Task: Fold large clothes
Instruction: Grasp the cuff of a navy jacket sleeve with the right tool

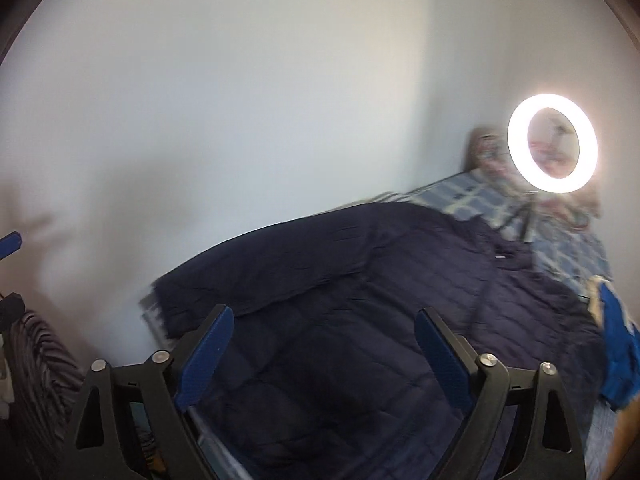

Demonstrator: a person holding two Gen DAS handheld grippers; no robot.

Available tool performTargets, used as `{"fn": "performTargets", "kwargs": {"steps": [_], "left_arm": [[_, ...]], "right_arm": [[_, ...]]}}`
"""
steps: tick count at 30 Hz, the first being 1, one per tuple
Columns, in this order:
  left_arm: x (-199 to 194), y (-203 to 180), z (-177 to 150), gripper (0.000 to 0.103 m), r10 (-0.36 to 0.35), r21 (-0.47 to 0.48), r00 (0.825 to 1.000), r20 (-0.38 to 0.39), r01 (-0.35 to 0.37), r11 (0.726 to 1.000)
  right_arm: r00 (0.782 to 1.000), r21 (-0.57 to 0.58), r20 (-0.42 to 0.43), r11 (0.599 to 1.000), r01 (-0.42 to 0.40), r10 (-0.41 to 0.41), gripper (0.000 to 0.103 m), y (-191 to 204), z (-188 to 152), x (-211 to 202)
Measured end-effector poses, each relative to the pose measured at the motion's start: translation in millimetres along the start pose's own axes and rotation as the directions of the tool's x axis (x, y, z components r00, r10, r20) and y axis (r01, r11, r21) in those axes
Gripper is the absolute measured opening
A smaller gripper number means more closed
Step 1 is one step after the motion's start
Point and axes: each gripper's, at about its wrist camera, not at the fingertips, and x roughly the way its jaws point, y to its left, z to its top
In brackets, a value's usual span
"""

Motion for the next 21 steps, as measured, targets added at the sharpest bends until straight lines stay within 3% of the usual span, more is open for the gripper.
{"fn": "performTargets", "kwargs": {"steps": [7,13,17,21], "left_arm": [[-15,13,-10,0.103,0.015,-0.025,1.000,-0.004,-0.015,1.000],[-17,20,-17,0.103,0.029,-0.049,0.999,-0.018,-0.030,0.998],[-18,29,-23,0.103,0.045,-0.067,0.999,-0.027,-0.047,0.997],[-18,36,-28,0.103,0.038,-0.070,0.999,-0.037,-0.040,0.997]], "right_arm": [[0.979,-0.154,-0.140,0.973,-0.171,0.150,0.077,59,3,74],[0.927,-0.191,-0.271,0.929,-0.317,0.260,0.069,112,-4,133],[0.895,-0.198,-0.336,0.907,-0.370,0.292,0.057,140,-11,168],[0.881,-0.235,-0.376,0.890,-0.391,0.287,0.057,161,-20,193]]}}
